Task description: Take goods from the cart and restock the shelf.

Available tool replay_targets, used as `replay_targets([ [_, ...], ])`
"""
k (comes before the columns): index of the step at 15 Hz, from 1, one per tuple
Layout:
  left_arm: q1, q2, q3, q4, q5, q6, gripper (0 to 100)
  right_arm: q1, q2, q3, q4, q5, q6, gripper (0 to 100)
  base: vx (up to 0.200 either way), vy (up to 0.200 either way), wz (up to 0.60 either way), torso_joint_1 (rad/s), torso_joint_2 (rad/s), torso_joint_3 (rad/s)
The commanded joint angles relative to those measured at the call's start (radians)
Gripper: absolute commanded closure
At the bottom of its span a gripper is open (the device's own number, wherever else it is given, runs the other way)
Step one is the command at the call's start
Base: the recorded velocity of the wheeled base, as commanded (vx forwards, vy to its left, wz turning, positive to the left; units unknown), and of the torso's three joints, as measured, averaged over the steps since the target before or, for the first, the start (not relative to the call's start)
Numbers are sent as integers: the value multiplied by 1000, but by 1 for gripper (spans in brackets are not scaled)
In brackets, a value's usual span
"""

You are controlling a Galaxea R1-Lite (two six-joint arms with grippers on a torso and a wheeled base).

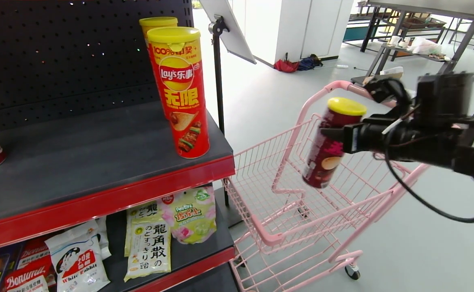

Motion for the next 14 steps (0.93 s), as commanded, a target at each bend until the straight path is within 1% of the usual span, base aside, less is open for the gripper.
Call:
replay_targets([
  [1, 0, 0, 0, 0, 0, 1, 0, 26, -484, 65, 363, -275, -61, 100, 0, 0, 0, 0, 0, 0],
  [2, 0, 0, 0, 0, 0, 0, 0, 23, -611, 144, 442, -260, -53, 100, 0, 0, 0, 0, 0, 0],
  [3, 0, 0, 0, 0, 0, 0, 0, 23, -696, 217, 442, -255, -42, 100, 0, 0, 0, 0, 0, 0],
  [4, 0, 0, 0, 0, -1, 0, 0, -6, -855, 317, 471, -292, -64, 100, 0, 0, 0, 0, 0, 0],
  [5, 0, 0, 0, 0, -1, 0, 0, -49, -901, 346, 502, -295, -79, 100, 0, 0, 0, 0, 0, 0],
  [6, 0, 0, 0, 0, -1, 0, 0, -77, -932, 358, 523, -289, -77, 100, 0, 0, 0, 0, 0, 0],
  [7, 0, 0, 0, 0, -1, 0, 0, -95, -938, 391, 521, -303, -77, 100, 0, 0, 0, 0, 0, 0],
  [9, 0, 0, 0, 0, -1, 0, 0, -149, -963, 434, 520, -295, -84, 100, 0, 0, 0, 0, 0, 0],
  [12, 0, 0, 0, 0, -1, 0, 0, -155, -980, 443, 523, -295, -82, 100, 0, 0, 0, 17, -54, -38],
  [14, 0, 0, 0, 0, -1, 0, 0, -153, -980, 441, 521, -295, -84, 100, 0, 0, 0, 137, -403, -256],
])
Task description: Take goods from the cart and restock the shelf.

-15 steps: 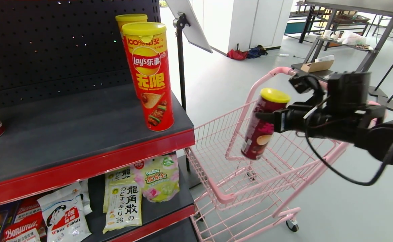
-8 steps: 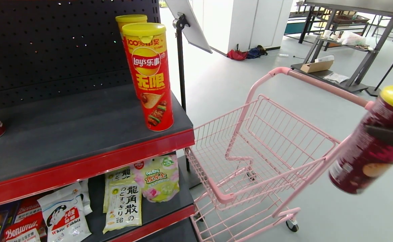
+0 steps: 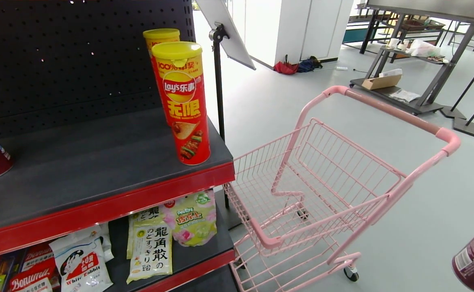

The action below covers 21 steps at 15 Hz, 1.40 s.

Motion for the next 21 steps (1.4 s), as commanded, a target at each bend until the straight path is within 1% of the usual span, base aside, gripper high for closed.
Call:
replay_targets([
  [1, 1, 0, 0, 0, 0, 0, 0, 2, -11, -1, -4, 1, -12, 100, 0, 0, 0, 183, -515, -330],
  [7, 1, 0, 0, 0, 0, 0, 0, 4, 17, -9, -9, 4, -26, 100, 0, 0, 0, 211, -555, -350],
  [16, 1, 0, 0, 0, 0, 0, 0, -2, 46, -11, -11, 9, -26, 100, 0, 0, 0, 153, -364, -213],
  [21, 1, 0, 0, 0, 0, 0, 0, -4, 23, 12, -11, 9, -26, 100, 0, 0, 600, 13, -23, -11],
])
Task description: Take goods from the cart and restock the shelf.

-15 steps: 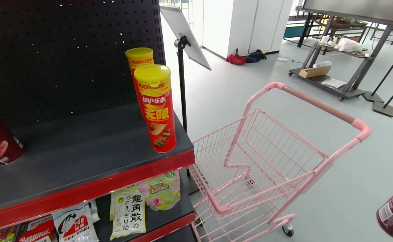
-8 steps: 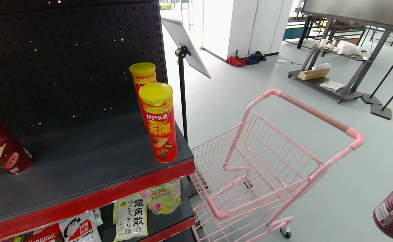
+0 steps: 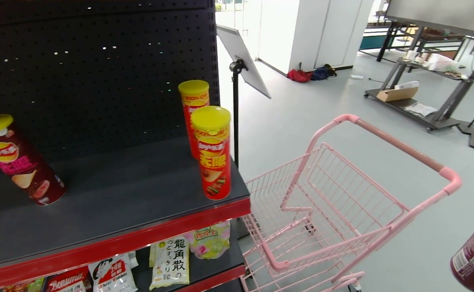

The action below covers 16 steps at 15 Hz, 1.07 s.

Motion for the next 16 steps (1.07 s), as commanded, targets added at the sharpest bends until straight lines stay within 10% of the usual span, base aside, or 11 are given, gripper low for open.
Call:
replay_targets([
  [1, 0, 0, 0, -2, 1, 0, 0, 0, -4, 6, 0, 0, 0, 100, 0, 0, 600, 22, 12, -12],
  [8, 0, 0, 0, 0, 1, 0, 0, -20, -71, 71, -32, 3, 6, 100, 0, 0, 429, 2, 1, 0],
  [16, 0, 0, 0, -2, 1, 1, 0, -15, -366, 235, -22, 24, -11, 100, 0, 200, 0, 2, 2, 2],
])
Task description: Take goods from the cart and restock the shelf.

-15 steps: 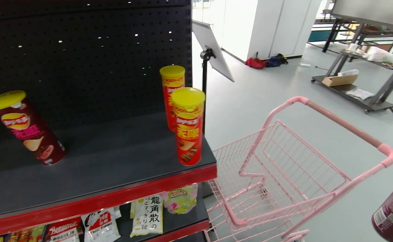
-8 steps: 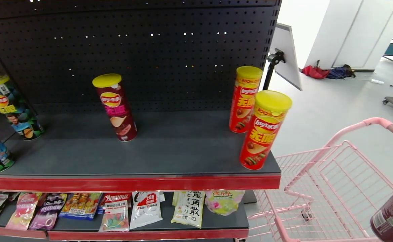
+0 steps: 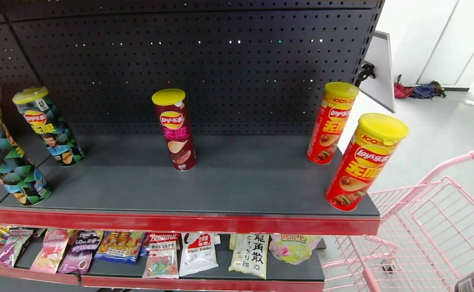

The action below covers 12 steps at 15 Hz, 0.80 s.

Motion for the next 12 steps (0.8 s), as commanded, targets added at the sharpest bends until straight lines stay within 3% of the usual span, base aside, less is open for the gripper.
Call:
replay_targets([
  [1, 0, 0, 0, 0, 0, -1, 0, 1, -104, 33, 1, 13, 1, 100, 0, 200, 0, 7, -2, 2],
  [9, 0, 0, 0, 0, 0, 1, 0, 1, -187, 69, 1, 122, 10, 100, 0, 200, 0, 1, 3, 4],
  [12, 0, 0, 0, 0, 0, -1, 0, 2, -190, 81, 1, 127, 7, 100, 0, 0, 0, 0, 0, 0],
])
